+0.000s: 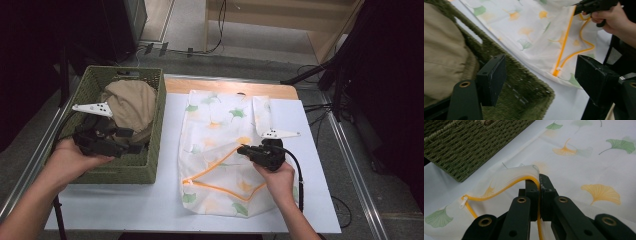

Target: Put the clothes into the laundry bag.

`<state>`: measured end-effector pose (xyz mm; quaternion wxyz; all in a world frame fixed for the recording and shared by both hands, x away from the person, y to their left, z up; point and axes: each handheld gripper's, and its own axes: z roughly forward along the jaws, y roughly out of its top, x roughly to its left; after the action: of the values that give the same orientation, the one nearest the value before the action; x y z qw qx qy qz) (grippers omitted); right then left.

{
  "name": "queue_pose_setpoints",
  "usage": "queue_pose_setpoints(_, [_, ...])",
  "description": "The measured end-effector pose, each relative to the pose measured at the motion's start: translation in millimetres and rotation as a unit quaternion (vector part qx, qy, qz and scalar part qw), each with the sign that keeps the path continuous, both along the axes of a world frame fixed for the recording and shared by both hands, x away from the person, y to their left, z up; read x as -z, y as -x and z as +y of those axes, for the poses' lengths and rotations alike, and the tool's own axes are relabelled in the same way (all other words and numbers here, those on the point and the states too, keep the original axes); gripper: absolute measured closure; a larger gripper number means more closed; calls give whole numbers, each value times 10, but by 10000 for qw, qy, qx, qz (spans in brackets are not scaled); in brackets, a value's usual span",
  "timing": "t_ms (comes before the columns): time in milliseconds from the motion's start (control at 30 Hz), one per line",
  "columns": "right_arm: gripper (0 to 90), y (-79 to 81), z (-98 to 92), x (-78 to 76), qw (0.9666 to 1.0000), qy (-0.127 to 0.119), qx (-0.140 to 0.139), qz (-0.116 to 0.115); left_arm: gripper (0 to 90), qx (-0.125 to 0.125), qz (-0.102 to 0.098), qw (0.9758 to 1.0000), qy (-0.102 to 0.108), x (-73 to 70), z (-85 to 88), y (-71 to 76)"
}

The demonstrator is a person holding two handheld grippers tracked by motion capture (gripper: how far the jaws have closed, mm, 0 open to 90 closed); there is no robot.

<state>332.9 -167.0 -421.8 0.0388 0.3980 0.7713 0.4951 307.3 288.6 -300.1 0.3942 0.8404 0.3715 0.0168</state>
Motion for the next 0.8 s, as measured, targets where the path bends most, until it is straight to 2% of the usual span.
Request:
queue_pose_setpoints(100, [880, 5, 0, 0, 10000, 6, -5, 1, 257, -112, 21, 9999, -62, -3, 79, -107])
queue_pose_setpoints(267, [879, 8, 9, 4, 10000, 20, -5, 15, 236, -321, -88, 9994, -128, 8, 217, -300])
queue_pose_setpoints(333, [879, 10, 14, 6, 10000, 40, -9, 10, 233, -454, -78, 9988, -188, 18, 268, -382])
queue_pose_setpoints(467, [878, 17, 29, 15, 10000, 36, -40, 23, 258, -592, 46, 9981, -159, 42, 348, -554])
queue_pose_setpoints(500, [878, 17, 27, 17, 10000, 42, -47, 35, 256, -673, 11, 9973, -285, 36, 353, -598])
queue_pose_setpoints(567, [879, 23, 26, 17, 10000, 40, -51, 61, 247, -694, -41, 9968, -390, 35, 355, -684])
queue_pose_setpoints(600, [878, 23, 25, 16, 10000, 49, -53, 46, 227, -739, -41, 9963, -425, 42, 358, -729])
queue_pose_setpoints(667, [879, 21, 23, 15, 10000, 38, -37, 46, 179, -810, 56, 9961, -346, 79, 378, -818])
queue_pose_setpoints(733, [879, 36, 21, 2, 10000, 40, -36, 65, 139, -837, 219, 9959, -275, 115, 394, -888])
queue_pose_setpoints(800, [878, 70, 13, -19, 10000, 36, -42, 42, 93, -865, 219, 9952, -391, 151, 413, -959])
